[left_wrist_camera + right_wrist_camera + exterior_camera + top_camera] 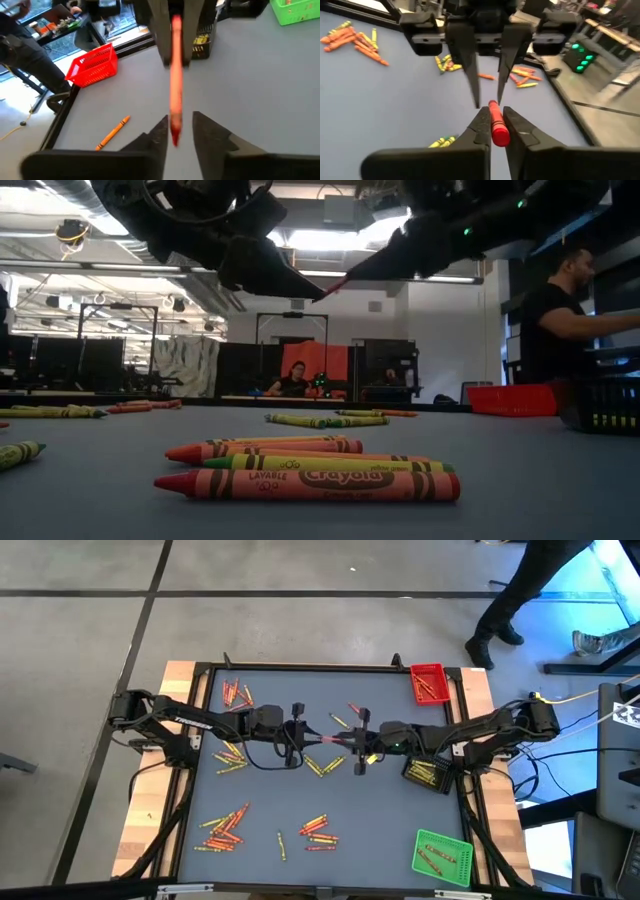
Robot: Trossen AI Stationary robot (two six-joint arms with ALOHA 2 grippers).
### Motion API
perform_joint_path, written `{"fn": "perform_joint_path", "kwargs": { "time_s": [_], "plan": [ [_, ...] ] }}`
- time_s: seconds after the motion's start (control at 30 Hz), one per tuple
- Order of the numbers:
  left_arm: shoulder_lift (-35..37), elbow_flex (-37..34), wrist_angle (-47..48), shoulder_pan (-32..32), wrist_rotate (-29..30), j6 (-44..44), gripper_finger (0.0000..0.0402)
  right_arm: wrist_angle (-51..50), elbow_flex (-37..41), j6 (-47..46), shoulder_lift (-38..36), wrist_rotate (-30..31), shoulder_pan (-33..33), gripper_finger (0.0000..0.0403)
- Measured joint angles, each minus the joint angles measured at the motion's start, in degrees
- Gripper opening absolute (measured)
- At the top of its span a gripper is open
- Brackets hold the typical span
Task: Sort crayons
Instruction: Put the red crayon into the green basket
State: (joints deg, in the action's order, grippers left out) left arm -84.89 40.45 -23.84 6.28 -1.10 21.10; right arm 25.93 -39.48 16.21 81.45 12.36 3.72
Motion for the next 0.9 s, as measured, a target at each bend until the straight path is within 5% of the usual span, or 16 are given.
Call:
{"fn": "perform_joint_path", "kwargs": {
  "time_s": [0.2, 0.47, 0.7, 0.9],
  "plan": [
    [3.42, 0.03, 2.93, -0.6, 0.11, -1.3, 0.013, -19.53, -3.29, -4.41, -8.19, 5.18, 3.96, 0.0021],
    [5.15, 0.09, 6.24, -1.94, 0.15, -1.43, 0.0135, -57.68, -18.73, -20.39, -11.21, 4.34, 8.65, 0.0023],
    [5.15, 0.09, 8.22, -2.01, 0.17, -1.43, 0.0135, -78.47, -28.55, -38.64, -11.13, -6.88, 9.83, 0.0027],
    [5.15, 0.09, 7.67, -1.94, 0.24, -1.04, 0.0135, -85.26, -26.64, -58.38, -11.1, -18.24, 13.11, 0.0027]
  ]
}}
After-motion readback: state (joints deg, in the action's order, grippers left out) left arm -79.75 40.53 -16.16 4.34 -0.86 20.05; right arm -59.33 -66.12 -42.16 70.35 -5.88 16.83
